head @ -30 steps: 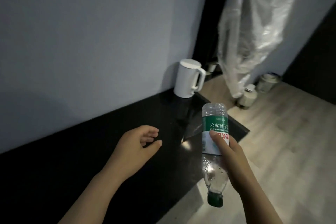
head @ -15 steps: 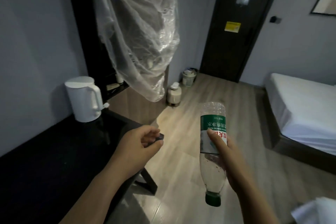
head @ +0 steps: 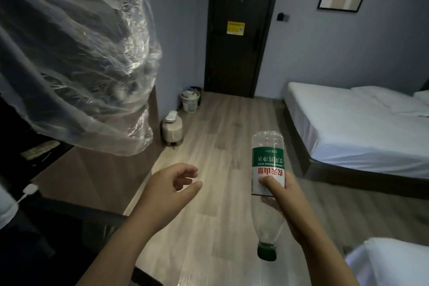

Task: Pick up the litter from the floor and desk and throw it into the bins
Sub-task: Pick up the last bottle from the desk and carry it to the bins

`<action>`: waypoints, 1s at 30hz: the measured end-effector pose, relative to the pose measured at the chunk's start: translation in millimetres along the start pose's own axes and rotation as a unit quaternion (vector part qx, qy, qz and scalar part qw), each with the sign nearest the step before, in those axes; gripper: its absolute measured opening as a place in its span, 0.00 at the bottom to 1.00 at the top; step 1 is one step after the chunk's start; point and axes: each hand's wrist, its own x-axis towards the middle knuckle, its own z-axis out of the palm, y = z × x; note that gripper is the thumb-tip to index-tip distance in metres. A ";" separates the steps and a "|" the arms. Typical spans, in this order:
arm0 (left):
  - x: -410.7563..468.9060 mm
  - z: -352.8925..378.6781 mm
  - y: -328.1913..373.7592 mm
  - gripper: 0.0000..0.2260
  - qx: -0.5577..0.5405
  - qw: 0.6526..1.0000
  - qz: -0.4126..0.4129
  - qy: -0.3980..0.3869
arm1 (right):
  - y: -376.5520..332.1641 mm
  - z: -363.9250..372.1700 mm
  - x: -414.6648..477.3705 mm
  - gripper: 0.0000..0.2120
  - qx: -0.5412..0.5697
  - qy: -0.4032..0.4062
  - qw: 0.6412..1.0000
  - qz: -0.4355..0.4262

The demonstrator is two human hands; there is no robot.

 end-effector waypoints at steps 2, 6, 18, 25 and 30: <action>39.4 -3.4 -2.8 0.11 -0.012 1.000 0.007 -0.001 | -11.2 7.9 33.6 0.13 -0.005 0.007 1.000 -0.001; 118.7 -13.4 -7.6 0.11 -0.022 1.000 0.013 -0.014 | -35.9 25.2 95.5 0.16 -0.012 0.022 1.000 -0.002; 322.1 14.3 -34.9 0.10 0.003 0.999 0.024 -0.040 | -57.4 42.7 281.4 0.16 0.000 0.051 0.998 -0.021; 444.7 53.3 -33.5 0.09 0.037 0.999 0.025 -0.022 | -73.6 21.5 416.9 0.10 0.024 0.037 0.998 -0.044; 523.6 78.8 -30.6 0.10 0.032 0.999 0.023 0.006 | -88.4 5.8 506.8 0.11 0.014 0.013 0.999 -0.045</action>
